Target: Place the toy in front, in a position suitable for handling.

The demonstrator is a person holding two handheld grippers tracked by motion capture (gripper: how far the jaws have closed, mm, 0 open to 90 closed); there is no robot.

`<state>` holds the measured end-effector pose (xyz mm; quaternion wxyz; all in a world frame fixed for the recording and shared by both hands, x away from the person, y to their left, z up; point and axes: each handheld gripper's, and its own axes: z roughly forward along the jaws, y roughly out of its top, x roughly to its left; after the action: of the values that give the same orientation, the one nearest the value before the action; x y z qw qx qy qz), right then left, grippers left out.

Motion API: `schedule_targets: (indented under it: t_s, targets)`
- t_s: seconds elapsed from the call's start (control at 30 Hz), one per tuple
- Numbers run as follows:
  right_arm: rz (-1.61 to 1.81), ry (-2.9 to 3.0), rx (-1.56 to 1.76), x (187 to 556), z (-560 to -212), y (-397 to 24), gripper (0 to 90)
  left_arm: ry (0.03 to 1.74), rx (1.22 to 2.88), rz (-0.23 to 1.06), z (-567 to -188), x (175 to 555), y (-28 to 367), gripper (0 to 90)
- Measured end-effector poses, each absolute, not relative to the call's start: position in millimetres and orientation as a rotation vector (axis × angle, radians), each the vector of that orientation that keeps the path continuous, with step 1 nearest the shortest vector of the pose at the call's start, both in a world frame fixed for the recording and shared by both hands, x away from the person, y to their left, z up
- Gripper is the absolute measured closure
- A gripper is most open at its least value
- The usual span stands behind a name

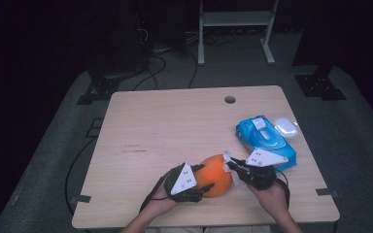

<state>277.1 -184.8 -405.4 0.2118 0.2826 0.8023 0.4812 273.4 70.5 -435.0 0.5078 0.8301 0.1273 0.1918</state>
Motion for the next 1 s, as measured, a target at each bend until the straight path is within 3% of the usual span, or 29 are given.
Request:
schedule_targets:
  t_s: [0.07, 0.13, 0.27, 0.63, 0.77, 0.83, 0.9, 1.0]
  targets:
    - [1.359, 2.246, 0.725, 271, -403, -174, 82.8, 0.359, 1.989, 0.429, -434, 277, 70, 18.3]
    - [1.374, 2.259, 0.675, 267, -402, -165, 82.8, 0.376, 1.985, 0.406, -435, 277, 71, 15.7]
    - [1.379, 2.259, 0.708, 270, -404, -167, 82.8, 0.366, 1.996, 0.412, -435, 277, 76, 32.1]
    - [1.36, 2.239, 0.905, 290, -423, -193, 82.8, 0.405, 1.988, 0.382, -440, 283, 88, 36.5]
    - [1.37, 2.255, 0.872, 287, -422, -185, 82.9, 0.47, 1.954, 0.317, -439, 289, 87, 16.1]
    - [1.378, 2.262, 0.865, 285, -421, -183, 82.9, 0.492, 1.93, 0.277, -438, 290, 87, 11.6]
    - [1.379, 2.266, 0.866, 283, -418, -182, 82.8, 0.446, 1.942, 0.312, -437, 287, 87, 23.1]
    - [1.377, 2.265, 0.865, 284, -416, -183, 82.9, 0.386, 1.965, 0.389, -437, 280, 84, 33.4]
